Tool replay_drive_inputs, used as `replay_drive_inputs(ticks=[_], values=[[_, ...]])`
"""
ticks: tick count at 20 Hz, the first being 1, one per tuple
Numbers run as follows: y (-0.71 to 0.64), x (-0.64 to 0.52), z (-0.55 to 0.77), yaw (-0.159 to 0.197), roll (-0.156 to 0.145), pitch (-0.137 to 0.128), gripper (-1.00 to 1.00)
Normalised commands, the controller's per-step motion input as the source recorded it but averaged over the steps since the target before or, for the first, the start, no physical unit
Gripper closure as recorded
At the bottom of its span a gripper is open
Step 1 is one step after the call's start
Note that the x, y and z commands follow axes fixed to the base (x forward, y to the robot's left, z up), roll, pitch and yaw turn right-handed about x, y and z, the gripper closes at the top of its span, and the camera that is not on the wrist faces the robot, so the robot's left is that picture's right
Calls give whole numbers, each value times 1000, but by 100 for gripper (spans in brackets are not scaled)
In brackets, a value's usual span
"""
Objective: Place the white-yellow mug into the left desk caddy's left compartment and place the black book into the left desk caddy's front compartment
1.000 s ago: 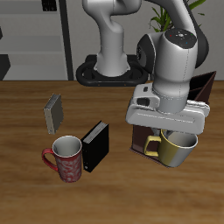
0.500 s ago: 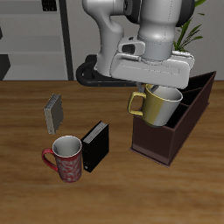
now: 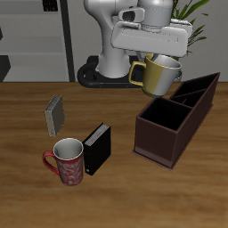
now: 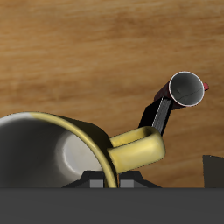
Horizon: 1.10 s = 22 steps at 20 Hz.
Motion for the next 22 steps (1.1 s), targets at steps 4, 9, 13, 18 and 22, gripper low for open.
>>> replay_drive_inputs(ticks=[4,9,13,18,22], values=[[356,-885,5,17,77,9,100],[333,-574,-243,15,77,15,100],[274,-651,-126,39,74,-22,100],[-39,-603,-100,-45,-38,6,100],[225,-447,-161,20,30,-10,100]])
